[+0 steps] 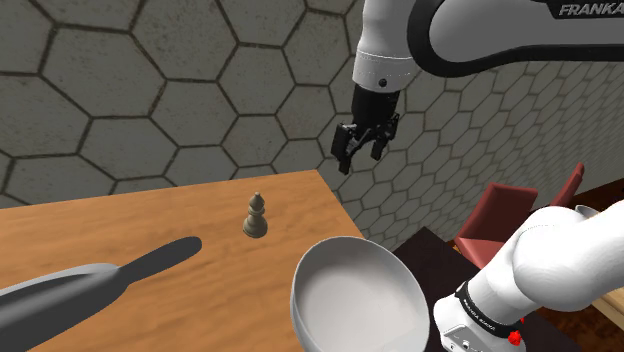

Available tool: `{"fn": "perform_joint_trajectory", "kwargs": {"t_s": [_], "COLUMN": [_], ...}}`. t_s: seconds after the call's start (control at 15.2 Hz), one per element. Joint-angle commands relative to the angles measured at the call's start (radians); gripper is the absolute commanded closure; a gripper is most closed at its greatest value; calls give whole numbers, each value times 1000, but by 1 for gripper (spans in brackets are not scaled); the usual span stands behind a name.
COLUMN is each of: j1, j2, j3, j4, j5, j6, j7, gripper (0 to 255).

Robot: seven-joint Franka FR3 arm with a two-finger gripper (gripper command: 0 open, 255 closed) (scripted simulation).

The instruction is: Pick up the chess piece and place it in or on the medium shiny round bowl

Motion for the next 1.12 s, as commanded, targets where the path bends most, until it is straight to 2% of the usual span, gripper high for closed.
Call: {"fn": "perform_joint_trajectory", "kwargs": {"t_s": [0.0,0.33,0.59,0.99,1.06], "j1": [2,10,30,117,117], "j2": [61,233,393,653,651], "j3": [39,140,211,268,265], "j4": [46,183,317,554,540], "j5": [-6,-56,-133,-291,-290], "j6": [18,50,56,18,32], "j7": [45,175,290,456,455], "gripper": [0,0,0,0,0]}}
